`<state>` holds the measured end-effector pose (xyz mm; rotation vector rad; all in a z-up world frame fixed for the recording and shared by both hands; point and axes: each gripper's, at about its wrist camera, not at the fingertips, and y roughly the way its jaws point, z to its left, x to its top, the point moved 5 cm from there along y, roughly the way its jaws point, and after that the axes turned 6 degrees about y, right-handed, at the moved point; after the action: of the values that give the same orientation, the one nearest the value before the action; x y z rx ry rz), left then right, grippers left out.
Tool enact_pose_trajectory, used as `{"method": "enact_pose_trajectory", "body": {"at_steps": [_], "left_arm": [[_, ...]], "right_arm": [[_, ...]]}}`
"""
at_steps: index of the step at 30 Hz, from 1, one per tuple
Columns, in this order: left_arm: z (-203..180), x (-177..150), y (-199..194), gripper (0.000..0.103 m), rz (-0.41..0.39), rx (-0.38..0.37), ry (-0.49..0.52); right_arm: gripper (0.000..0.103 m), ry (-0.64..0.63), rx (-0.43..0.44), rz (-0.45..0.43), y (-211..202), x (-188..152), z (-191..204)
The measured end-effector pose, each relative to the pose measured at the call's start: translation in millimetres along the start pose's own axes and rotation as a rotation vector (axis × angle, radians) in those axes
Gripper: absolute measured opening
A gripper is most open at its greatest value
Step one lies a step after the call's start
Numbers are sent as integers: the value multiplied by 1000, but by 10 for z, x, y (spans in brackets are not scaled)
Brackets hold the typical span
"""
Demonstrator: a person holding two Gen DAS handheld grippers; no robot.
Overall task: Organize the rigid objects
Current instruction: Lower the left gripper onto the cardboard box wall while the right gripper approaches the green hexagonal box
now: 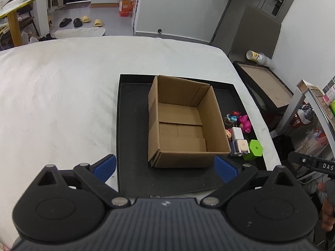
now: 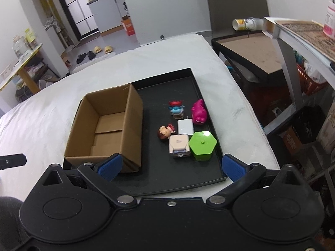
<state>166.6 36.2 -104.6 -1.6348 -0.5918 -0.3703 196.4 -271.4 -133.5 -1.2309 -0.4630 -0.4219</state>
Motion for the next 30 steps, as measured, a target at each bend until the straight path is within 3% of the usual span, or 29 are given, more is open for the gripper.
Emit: {"method": "enact_pose_trajectory", "body": {"at_steps": [4,12,21,30], "left_arm": [[10,67,103,98,-10,-2,-11],[62,120,438,73,47,-12,-53],[237,111,843,55,123,1,-124],[275,97,1134,47,189,-7,-149]], "right_arm": [[96,35,-5,16,111,24,-113],[78,79,-1,52,329,94,-256],[71,178,-59,98,701,147,-455],[70,317,-81,134,974,181,-593]]}}
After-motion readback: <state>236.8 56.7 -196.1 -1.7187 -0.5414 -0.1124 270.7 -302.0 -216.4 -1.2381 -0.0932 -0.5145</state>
